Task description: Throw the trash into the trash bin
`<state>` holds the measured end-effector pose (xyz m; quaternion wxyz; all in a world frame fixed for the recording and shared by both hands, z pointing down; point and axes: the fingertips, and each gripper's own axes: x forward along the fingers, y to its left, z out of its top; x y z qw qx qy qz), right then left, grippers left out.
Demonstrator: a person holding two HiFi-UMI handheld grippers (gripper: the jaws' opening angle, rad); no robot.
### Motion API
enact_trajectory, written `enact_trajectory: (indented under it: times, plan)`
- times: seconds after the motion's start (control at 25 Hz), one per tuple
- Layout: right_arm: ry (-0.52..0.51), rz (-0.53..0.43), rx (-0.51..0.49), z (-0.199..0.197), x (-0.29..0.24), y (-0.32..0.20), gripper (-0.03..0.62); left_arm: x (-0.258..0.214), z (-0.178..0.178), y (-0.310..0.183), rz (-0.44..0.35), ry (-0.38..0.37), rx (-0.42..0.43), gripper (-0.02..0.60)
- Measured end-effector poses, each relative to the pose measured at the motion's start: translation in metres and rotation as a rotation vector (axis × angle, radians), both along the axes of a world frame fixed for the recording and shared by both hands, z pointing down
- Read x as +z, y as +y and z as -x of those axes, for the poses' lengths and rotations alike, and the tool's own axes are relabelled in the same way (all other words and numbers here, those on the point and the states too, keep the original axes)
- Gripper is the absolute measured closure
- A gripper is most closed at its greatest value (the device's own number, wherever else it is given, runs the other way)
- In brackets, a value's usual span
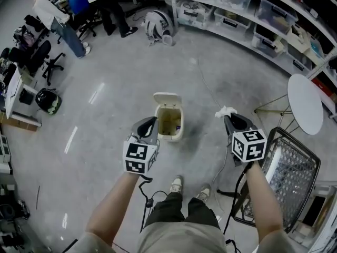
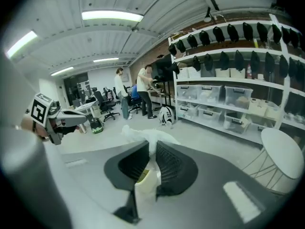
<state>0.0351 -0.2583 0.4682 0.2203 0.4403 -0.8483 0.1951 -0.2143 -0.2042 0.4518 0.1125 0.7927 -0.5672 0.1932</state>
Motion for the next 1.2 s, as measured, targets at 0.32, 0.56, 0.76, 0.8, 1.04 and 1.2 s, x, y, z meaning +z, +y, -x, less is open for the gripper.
enact_trajectory:
  times: [0.32,0.56,0.76,0.8,1.04,1.2]
  plan:
    - [-0.014,0.073,-0.13,0.119,0.069,-0.027,0.543,0.058,0.074,-0.012,0.056,0.003,-0.076,0.58]
    - [-0.001,0.149,-0.16,0.166,0.147,-0.039,0.543,0.126,0.109,-0.029,0.113,0.011,-0.119,0.58]
    - [0.0,0.221,-0.167,0.186,0.217,-0.044,0.543,0.186,0.126,-0.042,0.142,0.02,-0.138,0.58]
    - [0.002,0.232,-0.17,0.19,0.231,-0.044,0.544,0.2,0.128,-0.043,0.153,0.02,-0.14,0.58]
    - [0.007,0.3,-0.21,0.224,0.307,-0.032,0.543,0.278,0.14,-0.042,0.223,0.02,-0.139,0.58]
    - [0.013,0.336,-0.209,0.237,0.355,-0.026,0.543,0.327,0.142,-0.04,0.269,0.049,-0.157,0.58]
